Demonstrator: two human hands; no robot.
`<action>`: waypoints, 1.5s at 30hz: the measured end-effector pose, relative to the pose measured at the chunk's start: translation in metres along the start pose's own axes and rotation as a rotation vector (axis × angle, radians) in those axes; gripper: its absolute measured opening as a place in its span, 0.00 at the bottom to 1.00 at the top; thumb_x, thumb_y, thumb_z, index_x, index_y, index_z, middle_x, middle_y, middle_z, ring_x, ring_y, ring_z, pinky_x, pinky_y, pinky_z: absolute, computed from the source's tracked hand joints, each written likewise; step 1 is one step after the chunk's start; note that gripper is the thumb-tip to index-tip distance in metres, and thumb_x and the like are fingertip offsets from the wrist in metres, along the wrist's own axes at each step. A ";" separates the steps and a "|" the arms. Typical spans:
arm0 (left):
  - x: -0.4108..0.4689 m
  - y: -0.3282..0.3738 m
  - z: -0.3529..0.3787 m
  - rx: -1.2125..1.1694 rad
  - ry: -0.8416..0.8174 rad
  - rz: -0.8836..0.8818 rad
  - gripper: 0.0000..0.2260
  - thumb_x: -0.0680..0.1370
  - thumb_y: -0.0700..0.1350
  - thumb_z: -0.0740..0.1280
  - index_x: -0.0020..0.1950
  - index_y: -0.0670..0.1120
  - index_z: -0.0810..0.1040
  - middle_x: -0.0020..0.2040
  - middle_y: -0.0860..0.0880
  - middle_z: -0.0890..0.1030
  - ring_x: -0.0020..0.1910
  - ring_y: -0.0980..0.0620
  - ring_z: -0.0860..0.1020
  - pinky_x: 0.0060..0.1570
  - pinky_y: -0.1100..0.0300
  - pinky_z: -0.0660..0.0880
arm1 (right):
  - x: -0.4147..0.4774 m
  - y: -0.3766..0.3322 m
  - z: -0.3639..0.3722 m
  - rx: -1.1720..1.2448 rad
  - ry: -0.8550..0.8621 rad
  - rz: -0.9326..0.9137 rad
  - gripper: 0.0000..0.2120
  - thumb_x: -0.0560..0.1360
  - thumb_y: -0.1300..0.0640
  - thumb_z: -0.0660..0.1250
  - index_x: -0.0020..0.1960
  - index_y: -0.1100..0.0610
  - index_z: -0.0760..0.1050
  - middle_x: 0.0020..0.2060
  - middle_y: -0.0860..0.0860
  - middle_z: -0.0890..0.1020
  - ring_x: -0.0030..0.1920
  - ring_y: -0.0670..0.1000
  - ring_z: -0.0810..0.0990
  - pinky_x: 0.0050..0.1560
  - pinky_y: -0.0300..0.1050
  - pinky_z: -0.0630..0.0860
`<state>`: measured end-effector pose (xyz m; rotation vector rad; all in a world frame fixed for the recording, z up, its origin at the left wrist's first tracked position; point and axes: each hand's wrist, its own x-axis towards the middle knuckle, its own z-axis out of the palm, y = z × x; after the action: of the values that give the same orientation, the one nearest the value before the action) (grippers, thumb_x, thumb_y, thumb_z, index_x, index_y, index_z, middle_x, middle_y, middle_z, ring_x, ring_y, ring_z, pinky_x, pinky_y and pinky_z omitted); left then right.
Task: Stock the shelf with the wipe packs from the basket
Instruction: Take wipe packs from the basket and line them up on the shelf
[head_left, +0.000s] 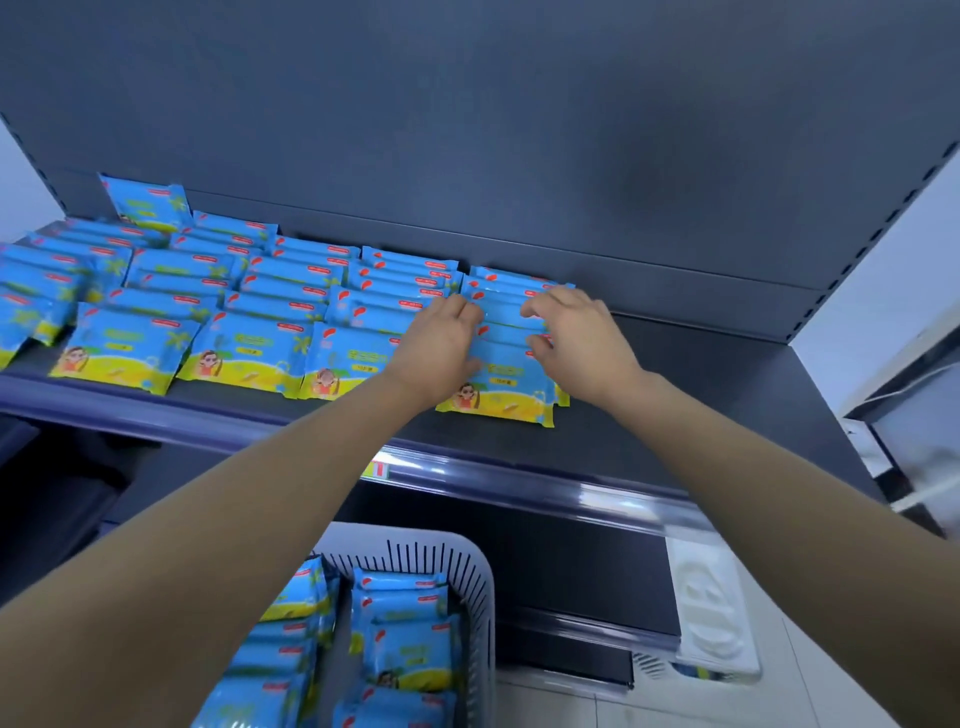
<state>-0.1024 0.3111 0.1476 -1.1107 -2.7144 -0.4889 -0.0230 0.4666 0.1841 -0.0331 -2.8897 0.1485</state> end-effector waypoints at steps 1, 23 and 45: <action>-0.006 -0.001 -0.006 -0.001 0.032 0.017 0.21 0.73 0.45 0.69 0.64 0.41 0.69 0.60 0.43 0.71 0.61 0.44 0.67 0.62 0.54 0.63 | -0.003 -0.006 -0.001 -0.038 0.016 -0.011 0.15 0.77 0.57 0.61 0.63 0.56 0.71 0.61 0.52 0.74 0.63 0.55 0.69 0.60 0.49 0.63; -0.241 -0.081 -0.050 0.091 0.085 0.171 0.18 0.70 0.41 0.73 0.57 0.37 0.76 0.55 0.37 0.77 0.55 0.37 0.75 0.53 0.47 0.69 | -0.106 -0.187 0.060 -0.073 0.024 -0.264 0.17 0.75 0.54 0.64 0.61 0.60 0.72 0.59 0.56 0.74 0.60 0.58 0.70 0.56 0.51 0.63; -0.341 -0.174 0.138 0.346 -0.985 -0.053 0.22 0.73 0.44 0.67 0.65 0.43 0.66 0.63 0.43 0.70 0.63 0.43 0.71 0.60 0.49 0.70 | -0.214 -0.194 0.274 -0.163 -1.163 -0.078 0.30 0.70 0.49 0.72 0.67 0.58 0.67 0.62 0.56 0.75 0.60 0.57 0.75 0.59 0.48 0.74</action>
<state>0.0128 0.0228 -0.1159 -1.4237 -3.3910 0.7120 0.1149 0.2392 -0.1117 0.2049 -4.0441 -0.1445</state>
